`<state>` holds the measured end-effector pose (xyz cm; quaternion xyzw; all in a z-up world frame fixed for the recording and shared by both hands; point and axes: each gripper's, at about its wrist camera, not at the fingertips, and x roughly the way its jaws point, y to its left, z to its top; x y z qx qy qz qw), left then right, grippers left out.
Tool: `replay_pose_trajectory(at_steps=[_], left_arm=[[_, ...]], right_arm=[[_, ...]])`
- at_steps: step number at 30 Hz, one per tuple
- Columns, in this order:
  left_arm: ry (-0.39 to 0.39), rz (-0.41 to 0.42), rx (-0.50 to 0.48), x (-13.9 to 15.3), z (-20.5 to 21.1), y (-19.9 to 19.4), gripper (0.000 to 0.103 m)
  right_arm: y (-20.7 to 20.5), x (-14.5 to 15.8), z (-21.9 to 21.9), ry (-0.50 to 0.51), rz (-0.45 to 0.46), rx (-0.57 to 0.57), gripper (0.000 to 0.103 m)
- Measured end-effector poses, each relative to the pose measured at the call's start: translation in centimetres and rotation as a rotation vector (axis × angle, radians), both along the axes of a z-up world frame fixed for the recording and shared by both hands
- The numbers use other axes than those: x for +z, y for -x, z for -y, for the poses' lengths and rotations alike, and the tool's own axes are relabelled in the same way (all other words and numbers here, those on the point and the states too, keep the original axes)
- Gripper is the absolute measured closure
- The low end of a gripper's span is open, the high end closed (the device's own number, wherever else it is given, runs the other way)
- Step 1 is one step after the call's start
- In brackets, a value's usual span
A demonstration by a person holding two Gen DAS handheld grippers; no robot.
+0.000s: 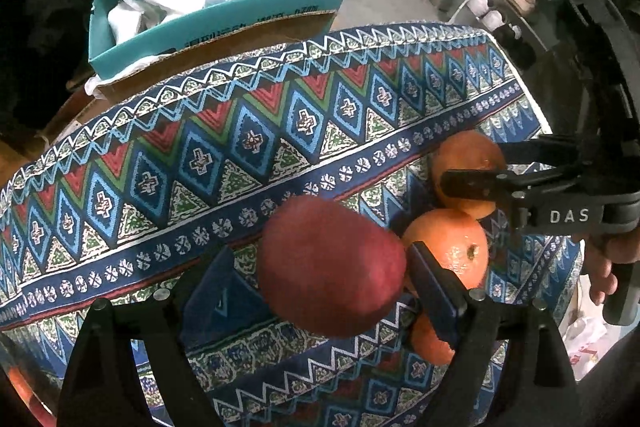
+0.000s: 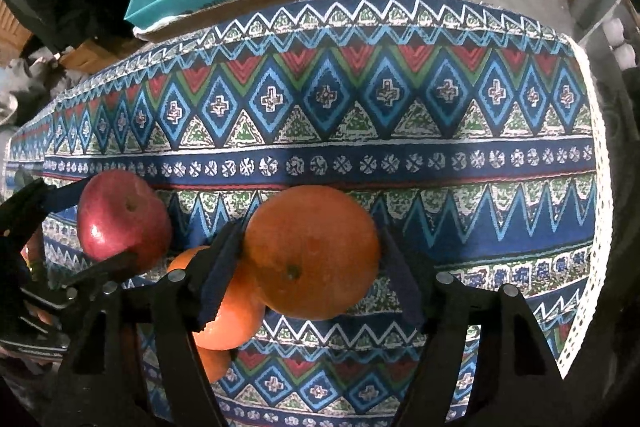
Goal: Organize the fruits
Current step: 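Grasp the red apple with the left tool while the right tool grasps an orange, then carry the apple with the left tool while the right tool carries the orange to the bowl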
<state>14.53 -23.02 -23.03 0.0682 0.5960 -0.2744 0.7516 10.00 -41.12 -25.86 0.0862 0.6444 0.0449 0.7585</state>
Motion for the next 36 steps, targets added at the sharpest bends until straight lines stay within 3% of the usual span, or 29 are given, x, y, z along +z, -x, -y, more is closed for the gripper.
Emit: replay_pose_trajectory(at_steps=[6,11,17,22,36], left_arm=[[0.0,-0.04,0.023,-1.4,-0.1,-0.3,0.014],[0.01,-0.042,0.013,-1.7,-0.3,-0.2,0.026],[-0.016,-0.003,-0.009,-1.6,0.5,0.6,0.026],[-0.006,-0.017,0.006,-1.5,0.2,1.0,0.026],[0.038,0.071,0.038,3.7,-3.1,3.3,0.026]], right_arm=[[0.0,-1.1,-0.2,-0.011,-0.029,-0.005,0.031],[-0.2,-1.6,-0.3,-0.026,-0.04,-0.014,0.031],[-0.2,-1.5,0.0,-0.029,-0.023,-0.015,0.032],[0.7,-0.5,0.2,-0.006,0.0,-0.007,0.033],[2.3,5.0,-1.0,0.038,0.128,0.029,0.033]])
